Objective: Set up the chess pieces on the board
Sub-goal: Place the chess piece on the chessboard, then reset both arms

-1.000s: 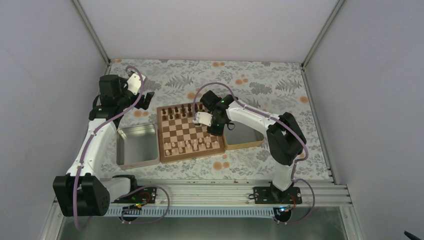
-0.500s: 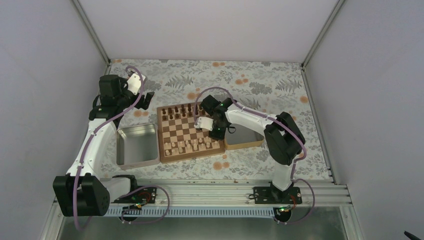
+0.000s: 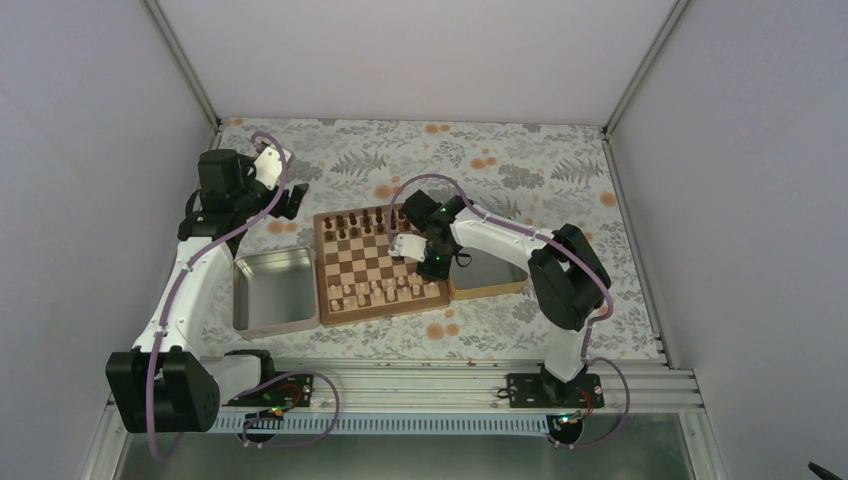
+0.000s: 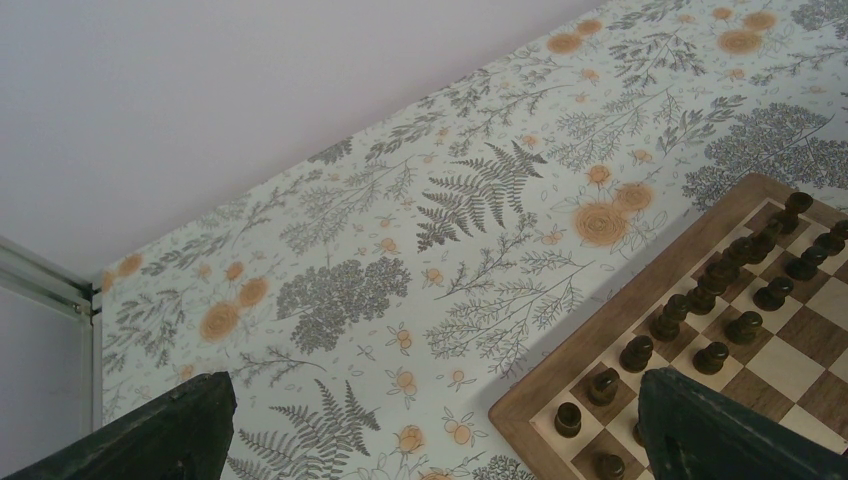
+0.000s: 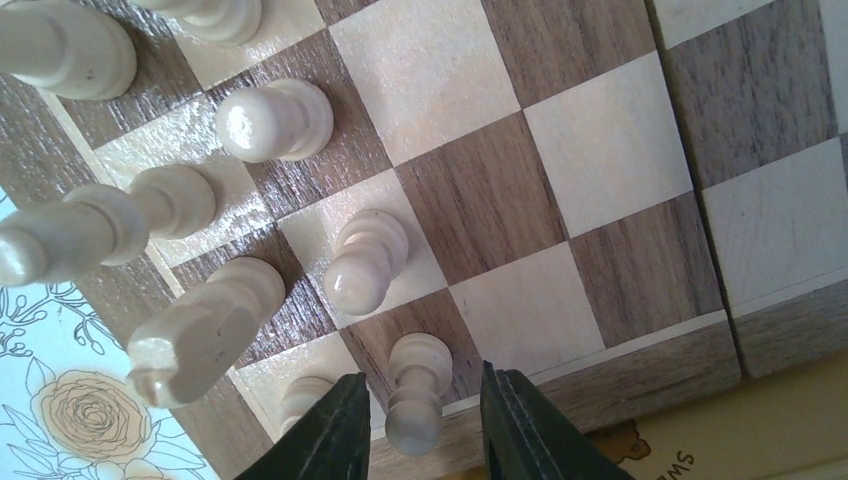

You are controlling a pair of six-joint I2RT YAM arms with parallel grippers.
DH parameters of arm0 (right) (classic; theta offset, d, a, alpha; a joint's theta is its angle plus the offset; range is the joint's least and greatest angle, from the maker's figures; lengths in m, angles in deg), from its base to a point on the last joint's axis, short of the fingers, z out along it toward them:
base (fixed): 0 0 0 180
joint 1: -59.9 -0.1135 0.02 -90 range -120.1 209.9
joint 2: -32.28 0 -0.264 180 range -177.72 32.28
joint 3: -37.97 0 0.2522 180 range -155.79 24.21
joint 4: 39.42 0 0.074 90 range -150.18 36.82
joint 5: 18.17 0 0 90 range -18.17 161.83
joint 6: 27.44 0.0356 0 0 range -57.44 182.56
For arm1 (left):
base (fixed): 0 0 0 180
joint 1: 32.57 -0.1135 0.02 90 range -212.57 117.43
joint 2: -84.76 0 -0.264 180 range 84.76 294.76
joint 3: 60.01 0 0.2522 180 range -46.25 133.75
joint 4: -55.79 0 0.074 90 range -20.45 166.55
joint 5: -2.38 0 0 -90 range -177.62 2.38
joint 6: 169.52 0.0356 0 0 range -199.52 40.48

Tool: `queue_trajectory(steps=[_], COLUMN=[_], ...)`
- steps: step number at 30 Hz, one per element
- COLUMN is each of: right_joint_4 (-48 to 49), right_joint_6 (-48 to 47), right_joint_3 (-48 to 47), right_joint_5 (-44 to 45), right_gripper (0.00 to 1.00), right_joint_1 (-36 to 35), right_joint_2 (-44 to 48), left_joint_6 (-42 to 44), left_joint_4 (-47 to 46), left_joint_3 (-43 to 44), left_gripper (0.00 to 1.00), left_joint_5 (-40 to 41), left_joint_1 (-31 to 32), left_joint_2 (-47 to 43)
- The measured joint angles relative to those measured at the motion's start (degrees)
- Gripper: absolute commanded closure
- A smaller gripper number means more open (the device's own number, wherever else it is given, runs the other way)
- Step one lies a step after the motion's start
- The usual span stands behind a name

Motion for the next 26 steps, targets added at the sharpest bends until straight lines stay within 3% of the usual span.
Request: queue_trajectory(steps=[17, 19, 24, 26], right_joint_4=[-0.11, -0.17, -0.35, -0.5], right_joint_6=[-0.07, -0.11, -0.66, -0.7], right_joint_3=[-1.62, -1.99, -2.47, -2.49], right_joint_5=[0.57, 0.55, 0.57, 0.55], right_gripper=[0.58, 0.53, 0.27, 0.23], right_joint_1=[3.89, 4.7, 5.44, 5.44], right_joint_2=[9.16, 9.79, 9.94, 9.94], left_joint_6=[-0.07, -0.13, -0.22, -0.22], left_joint_4=[0.0, 0.0, 0.04, 0.11], left_joint_3=[0.0, 0.0, 0.0, 0.0], left_gripper=[0.0, 0.0, 0.0, 0.0], left_joint_5=[-0.09, -0.07, -0.09, -0.17], left_joint_1=[0.0, 0.0, 0.0, 0.0], left_joint_2=[-0.04, -0.04, 0.11, 0.46])
